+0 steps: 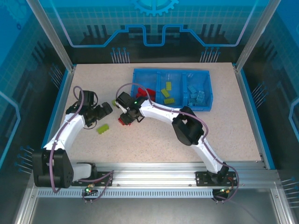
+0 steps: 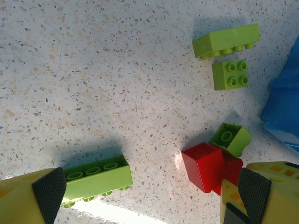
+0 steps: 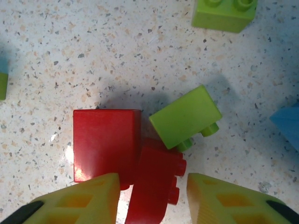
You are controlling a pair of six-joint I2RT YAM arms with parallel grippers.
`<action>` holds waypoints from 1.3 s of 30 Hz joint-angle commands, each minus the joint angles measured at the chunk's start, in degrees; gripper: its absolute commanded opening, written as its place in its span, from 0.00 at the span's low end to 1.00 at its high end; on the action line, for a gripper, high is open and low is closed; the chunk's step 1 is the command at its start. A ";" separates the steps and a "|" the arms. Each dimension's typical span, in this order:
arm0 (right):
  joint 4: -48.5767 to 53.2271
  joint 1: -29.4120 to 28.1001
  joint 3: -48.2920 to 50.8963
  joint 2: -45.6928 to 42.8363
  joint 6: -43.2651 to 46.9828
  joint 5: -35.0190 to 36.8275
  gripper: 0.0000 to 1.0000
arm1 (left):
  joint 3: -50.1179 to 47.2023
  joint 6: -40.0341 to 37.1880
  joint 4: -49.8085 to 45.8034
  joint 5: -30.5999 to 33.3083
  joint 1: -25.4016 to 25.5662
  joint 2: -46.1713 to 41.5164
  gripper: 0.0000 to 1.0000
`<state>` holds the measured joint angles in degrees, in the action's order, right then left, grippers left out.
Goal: Sort the legos into containers by color
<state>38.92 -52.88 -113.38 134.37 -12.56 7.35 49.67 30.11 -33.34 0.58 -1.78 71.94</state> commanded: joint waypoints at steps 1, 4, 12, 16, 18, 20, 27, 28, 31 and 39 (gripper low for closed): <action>4.06 -0.55 -0.99 2.97 1.29 2.07 0.39 | -0.80 0.21 -1.02 -1.64 -0.78 -1.28 0.99; 5.03 -0.52 -2.12 4.00 1.90 1.46 0.38 | -1.06 0.28 -0.70 -2.09 -1.03 -1.23 0.99; 2.43 -0.37 3.48 0.60 2.92 -1.57 0.47 | -1.70 0.13 -0.46 -2.51 -1.56 -1.38 0.99; 2.96 -0.29 4.74 -0.33 3.37 -1.44 0.50 | -2.10 0.57 0.12 -3.21 -1.68 -1.28 0.99; 2.84 -0.20 5.26 -0.58 3.42 -1.51 0.50 | -2.20 0.74 0.29 -3.44 -1.71 -1.27 0.99; 2.51 -0.12 5.70 -0.81 3.51 -1.88 0.50 | -2.14 0.76 0.28 -3.48 -1.68 -1.23 0.99; 2.49 0.32 2.48 1.11 2.89 -1.95 0.49 | -2.55 0.75 0.25 -3.57 -1.82 -1.45 0.99; 2.27 0.32 2.22 1.16 2.93 -1.99 0.50 | -2.56 0.79 0.21 -3.57 -1.89 -1.48 0.99; 1.91 0.32 1.43 1.68 3.08 -2.36 0.52 | -2.72 0.74 0.30 -3.58 -1.82 -1.54 0.99; 4.33 0.77 -2.25 4.60 2.23 -2.02 0.34 | -2.93 0.67 0.47 -3.53 -1.91 -1.19 0.99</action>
<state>40.86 -52.71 -114.04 137.21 -10.09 5.76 47.70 30.13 -33.10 -1.50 -2.94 71.88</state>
